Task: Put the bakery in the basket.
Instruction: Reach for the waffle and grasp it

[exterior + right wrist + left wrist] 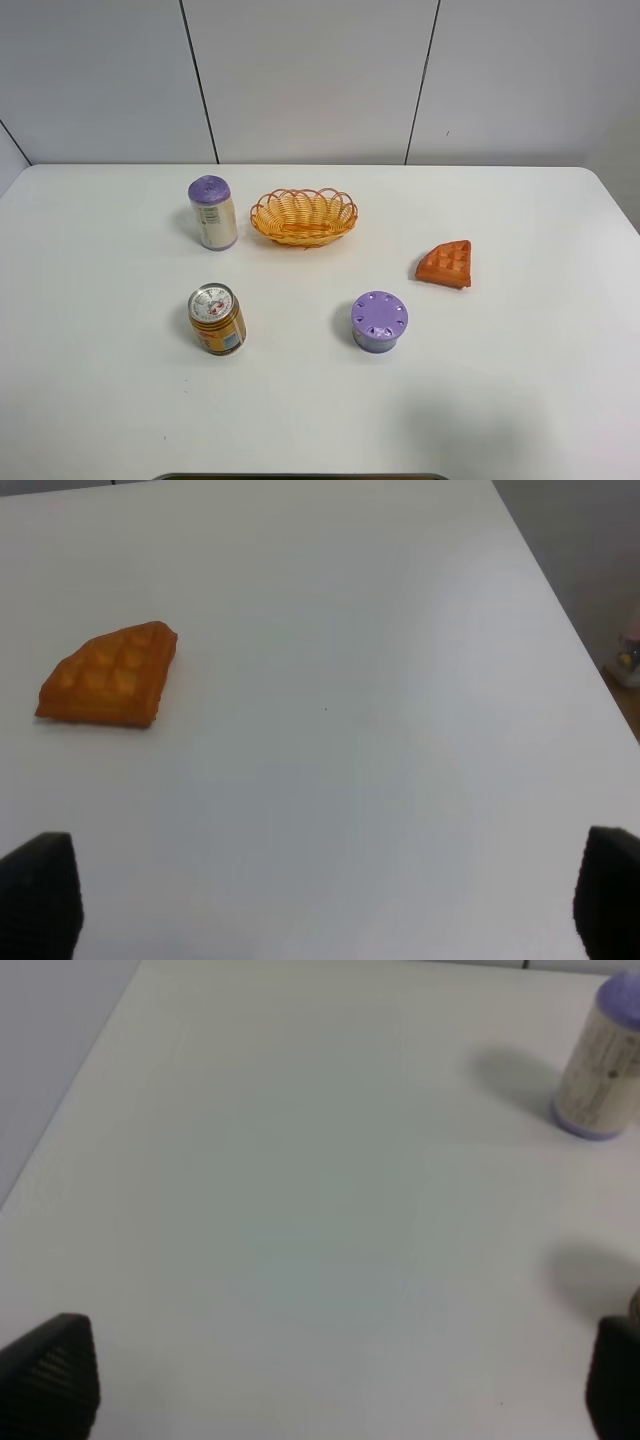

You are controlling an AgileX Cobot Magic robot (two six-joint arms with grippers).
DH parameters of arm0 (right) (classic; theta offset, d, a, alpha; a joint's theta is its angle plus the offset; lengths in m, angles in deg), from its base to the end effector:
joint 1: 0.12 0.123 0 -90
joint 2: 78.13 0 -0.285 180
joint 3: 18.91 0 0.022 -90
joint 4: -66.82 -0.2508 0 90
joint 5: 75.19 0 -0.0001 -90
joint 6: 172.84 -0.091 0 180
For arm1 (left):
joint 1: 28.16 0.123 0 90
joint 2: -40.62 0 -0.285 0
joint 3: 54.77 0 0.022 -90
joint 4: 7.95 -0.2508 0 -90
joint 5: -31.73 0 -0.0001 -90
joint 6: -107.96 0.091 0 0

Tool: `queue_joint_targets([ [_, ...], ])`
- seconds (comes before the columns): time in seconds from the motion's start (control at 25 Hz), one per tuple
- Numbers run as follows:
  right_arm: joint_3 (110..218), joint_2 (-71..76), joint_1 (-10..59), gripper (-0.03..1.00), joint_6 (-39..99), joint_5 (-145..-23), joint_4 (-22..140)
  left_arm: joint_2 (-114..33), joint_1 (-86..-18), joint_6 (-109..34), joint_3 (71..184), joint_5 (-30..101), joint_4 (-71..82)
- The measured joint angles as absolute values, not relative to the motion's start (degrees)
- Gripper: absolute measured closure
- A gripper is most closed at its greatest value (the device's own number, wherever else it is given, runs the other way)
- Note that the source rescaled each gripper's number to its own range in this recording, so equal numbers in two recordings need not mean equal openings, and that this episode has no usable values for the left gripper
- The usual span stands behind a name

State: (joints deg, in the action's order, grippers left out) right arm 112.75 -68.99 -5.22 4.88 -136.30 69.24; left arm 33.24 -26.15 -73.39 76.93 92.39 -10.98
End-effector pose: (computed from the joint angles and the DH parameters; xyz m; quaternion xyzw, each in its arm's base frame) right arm -0.0022 -0.0032 0.2781 0.0560 0.8578 -0.0337 0.5098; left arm -0.0066 0.0040 0.2788 -0.0260 0.8489 0.0294 0.5271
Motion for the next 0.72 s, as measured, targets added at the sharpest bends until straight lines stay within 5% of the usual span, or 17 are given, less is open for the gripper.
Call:
queue_joint_targets([
  [0.72, 118.96, -67.58, -5.22, -0.03, 4.31, -136.35, 70.11, 33.24, -26.15, -73.39, 76.93, 92.39, -10.98],
])
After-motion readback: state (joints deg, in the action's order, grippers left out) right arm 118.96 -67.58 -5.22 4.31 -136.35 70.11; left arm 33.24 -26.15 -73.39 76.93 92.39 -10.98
